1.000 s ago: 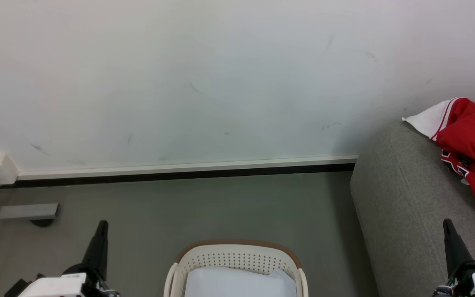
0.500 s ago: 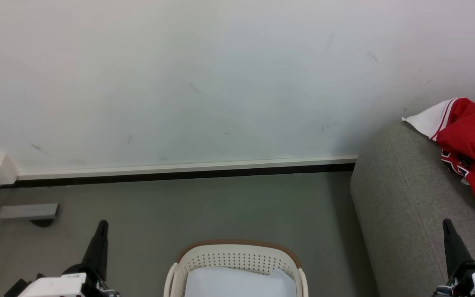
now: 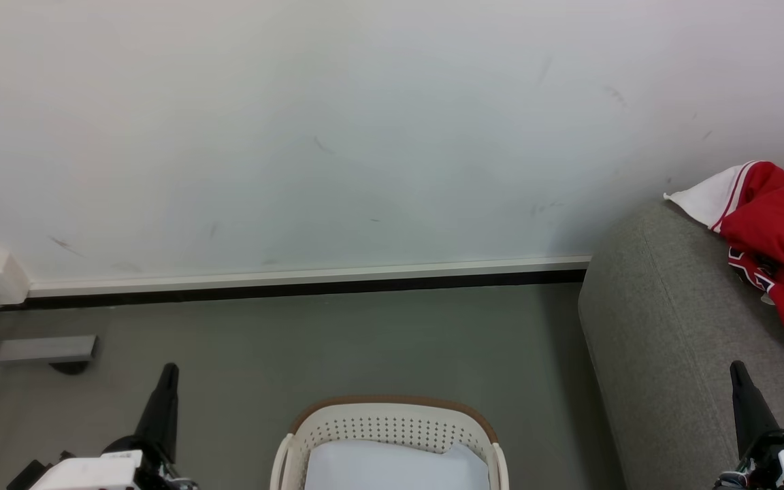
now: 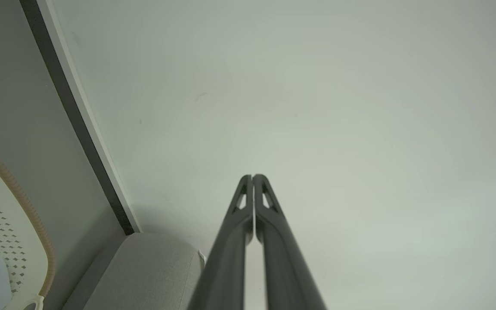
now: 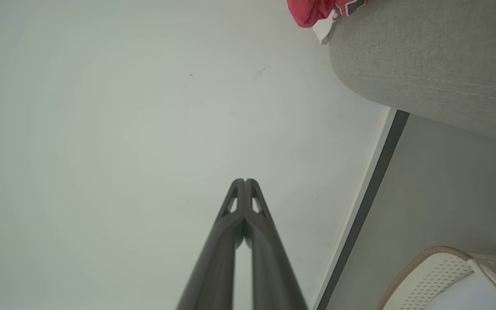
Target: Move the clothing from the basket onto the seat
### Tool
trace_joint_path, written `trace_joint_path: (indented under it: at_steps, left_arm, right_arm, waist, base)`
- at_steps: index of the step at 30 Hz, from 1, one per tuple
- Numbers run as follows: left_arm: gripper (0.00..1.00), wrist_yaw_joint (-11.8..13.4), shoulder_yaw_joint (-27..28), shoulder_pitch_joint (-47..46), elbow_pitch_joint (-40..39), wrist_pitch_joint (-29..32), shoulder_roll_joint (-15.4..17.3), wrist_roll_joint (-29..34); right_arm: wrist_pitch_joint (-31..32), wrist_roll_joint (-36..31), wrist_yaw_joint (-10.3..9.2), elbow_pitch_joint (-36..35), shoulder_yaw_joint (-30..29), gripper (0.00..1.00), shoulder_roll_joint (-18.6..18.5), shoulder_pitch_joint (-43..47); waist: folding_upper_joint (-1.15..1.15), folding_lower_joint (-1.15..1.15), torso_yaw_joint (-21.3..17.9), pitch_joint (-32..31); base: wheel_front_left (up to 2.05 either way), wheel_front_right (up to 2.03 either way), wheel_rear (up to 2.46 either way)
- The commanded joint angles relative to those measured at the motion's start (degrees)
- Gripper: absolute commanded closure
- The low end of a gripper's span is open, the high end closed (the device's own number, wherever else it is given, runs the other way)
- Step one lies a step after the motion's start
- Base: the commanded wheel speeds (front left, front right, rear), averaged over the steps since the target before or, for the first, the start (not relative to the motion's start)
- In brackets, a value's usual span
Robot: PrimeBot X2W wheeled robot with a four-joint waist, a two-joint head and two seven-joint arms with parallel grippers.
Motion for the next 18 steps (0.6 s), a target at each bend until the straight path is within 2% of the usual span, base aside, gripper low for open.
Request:
trace_joint_path:
  at_steps: [1, 18]
  left_arm:
    - [1.0, 0.06, 0.05, -0.39, -0.14, 0.2, 0.39, -0.84]
    - [1.0, 0.06, 0.07, -0.39, -0.14, 0.2, 0.39, -0.84]
  right_arm:
    - [-0.08, -0.37, -0.12, -0.05, -0.23, 1.0, 0.01, -0.67]
    - [0.0, -0.48, -0.12, -0.04, -0.31, 1.0, 0.06, -0.68]
  waist:
    - [0.0, 0.0, 0.0, 0.0]
    - [0.0, 0.0, 0.0, 0.0]
  base:
    - [0.0, 0.0, 0.0]
    - [0.0, 0.0, 0.0]
